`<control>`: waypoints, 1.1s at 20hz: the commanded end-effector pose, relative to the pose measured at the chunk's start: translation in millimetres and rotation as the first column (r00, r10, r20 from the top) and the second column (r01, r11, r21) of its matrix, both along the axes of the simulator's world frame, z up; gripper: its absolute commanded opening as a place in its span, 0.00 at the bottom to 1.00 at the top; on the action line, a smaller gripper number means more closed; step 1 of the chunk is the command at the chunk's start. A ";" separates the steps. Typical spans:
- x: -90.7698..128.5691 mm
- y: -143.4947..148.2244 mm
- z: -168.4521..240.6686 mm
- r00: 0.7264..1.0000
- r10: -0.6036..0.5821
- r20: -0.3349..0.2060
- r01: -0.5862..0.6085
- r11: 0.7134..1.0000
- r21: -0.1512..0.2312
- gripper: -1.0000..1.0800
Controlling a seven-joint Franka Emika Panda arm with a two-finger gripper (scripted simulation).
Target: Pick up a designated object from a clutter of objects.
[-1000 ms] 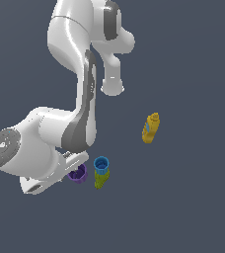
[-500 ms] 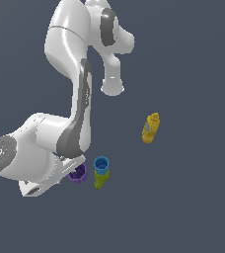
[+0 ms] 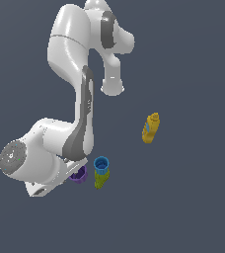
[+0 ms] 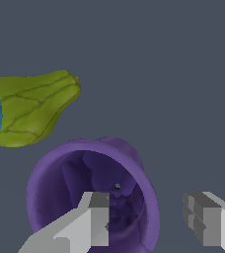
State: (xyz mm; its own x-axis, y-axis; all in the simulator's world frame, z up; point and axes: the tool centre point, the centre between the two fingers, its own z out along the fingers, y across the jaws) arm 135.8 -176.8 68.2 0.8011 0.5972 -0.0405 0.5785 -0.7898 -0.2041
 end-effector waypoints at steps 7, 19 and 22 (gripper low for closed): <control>-0.4 0.2 -3.3 1.000 0.000 0.001 0.000 1.000 0.000 0.00; -4.2 2.3 3.7 1.000 0.000 0.002 0.000 1.000 0.000 0.00; -8.5 4.3 11.0 1.000 0.000 0.002 0.000 1.000 0.000 0.00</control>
